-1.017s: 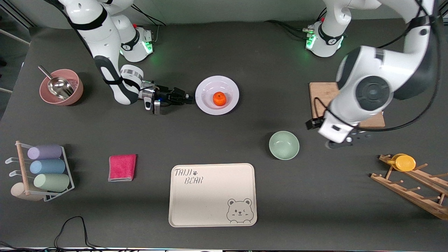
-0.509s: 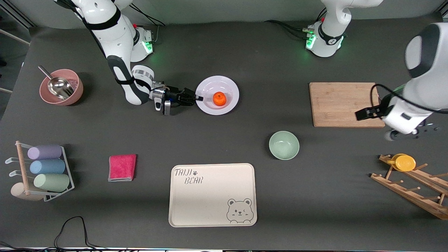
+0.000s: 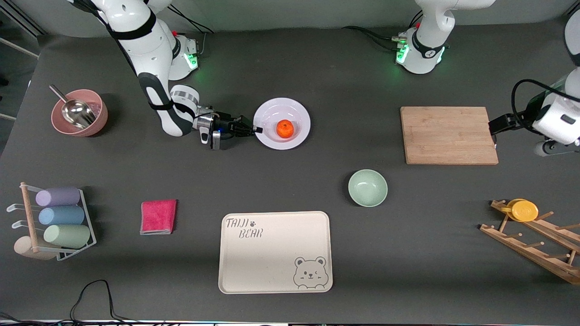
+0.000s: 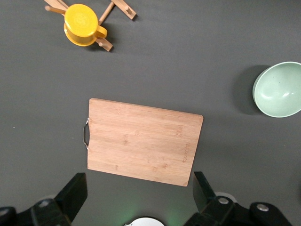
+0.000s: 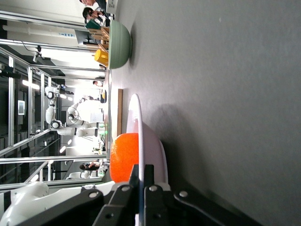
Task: Place orange and plate with both arms
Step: 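Raise the left gripper away while the right gripper grasps the plate rim, then slide the plate onto the white bear tray with the right gripper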
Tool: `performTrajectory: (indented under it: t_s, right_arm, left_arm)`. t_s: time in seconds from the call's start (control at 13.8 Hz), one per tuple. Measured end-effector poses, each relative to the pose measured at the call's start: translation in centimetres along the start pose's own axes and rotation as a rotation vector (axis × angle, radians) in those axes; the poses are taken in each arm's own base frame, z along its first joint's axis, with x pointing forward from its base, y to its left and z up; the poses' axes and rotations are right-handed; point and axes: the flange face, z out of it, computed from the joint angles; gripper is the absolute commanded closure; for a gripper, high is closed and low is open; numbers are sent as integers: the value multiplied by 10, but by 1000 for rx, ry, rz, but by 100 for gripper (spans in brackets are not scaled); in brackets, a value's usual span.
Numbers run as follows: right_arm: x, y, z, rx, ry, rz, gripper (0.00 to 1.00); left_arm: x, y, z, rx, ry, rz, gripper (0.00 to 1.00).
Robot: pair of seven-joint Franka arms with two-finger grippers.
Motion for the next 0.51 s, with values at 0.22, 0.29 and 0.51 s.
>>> performTrajectory:
  t_s: [0.22,0.29,0.51]
  right_arm:
    - [34,-28,-11,52,5,26,100]
    - [49,-44,-21,70,-9,31,100]
    - [80,-87,-45,106,2,9,100]
  left_arm:
    - [-3,-23,-6,-8,13,50,0]
    - [-3,-26,-7,-9,15,55,0]
    - [-3,-24,-7,-9,14,65,0]
